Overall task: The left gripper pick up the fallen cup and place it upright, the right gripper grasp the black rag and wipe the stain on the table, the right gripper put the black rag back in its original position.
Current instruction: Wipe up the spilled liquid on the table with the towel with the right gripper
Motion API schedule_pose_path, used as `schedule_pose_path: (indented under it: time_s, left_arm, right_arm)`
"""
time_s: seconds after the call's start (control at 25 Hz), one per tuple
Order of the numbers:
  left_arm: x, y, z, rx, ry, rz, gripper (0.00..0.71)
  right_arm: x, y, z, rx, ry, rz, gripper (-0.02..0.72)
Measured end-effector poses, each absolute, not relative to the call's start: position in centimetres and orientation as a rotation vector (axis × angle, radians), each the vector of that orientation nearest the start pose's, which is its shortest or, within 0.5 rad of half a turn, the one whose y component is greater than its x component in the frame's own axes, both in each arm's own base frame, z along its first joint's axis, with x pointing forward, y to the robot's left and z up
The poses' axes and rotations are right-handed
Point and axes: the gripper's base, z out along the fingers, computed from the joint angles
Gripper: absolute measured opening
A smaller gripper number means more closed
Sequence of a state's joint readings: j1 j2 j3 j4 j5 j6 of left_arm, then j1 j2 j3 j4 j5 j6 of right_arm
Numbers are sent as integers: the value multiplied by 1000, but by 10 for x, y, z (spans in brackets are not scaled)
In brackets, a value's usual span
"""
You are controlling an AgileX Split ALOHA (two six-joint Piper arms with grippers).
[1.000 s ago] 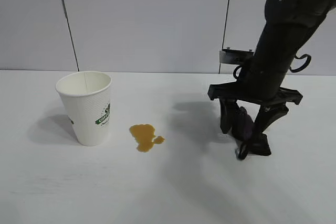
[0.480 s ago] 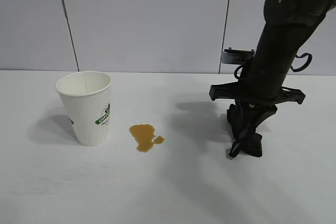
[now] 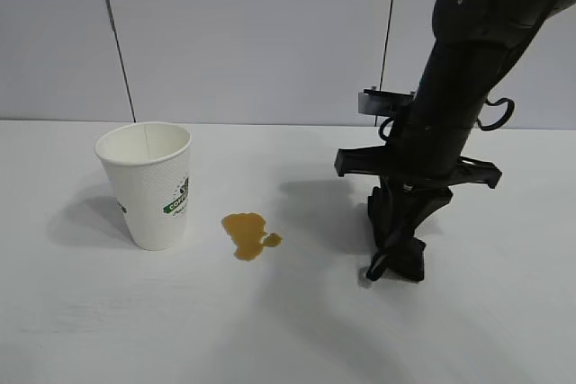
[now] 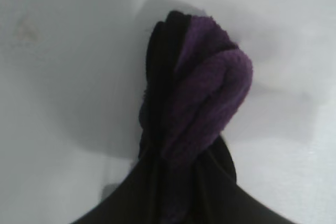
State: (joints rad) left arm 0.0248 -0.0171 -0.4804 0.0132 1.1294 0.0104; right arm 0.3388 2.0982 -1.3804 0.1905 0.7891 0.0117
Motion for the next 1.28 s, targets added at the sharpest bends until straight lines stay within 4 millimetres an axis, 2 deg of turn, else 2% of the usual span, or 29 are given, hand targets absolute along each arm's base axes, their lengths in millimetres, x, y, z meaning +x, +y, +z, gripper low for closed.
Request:
schedule_pose_path:
  time_s: [0.28, 0.6, 0.76, 1.0, 1.28]
  left_arm:
    - [-8, 1, 266, -16, 2116, 37, 663]
    - [-8, 1, 266, -16, 2116, 37, 663]
    - [-8, 1, 266, -16, 2116, 37, 663]
    - [-8, 1, 266, -16, 2116, 36, 663]
    - [-8, -2, 266, -14, 2115, 1, 663]
  right_arm:
    - [368, 187, 131, -232, 2948, 415, 82]
    - [367, 223, 137, -158, 2781, 526, 82]
    - [367, 235, 140, -144, 2713, 553, 82]
    - [368, 242, 142, -105, 2654, 576, 82]
    - [367, 251, 124, -94, 2655, 577, 82]
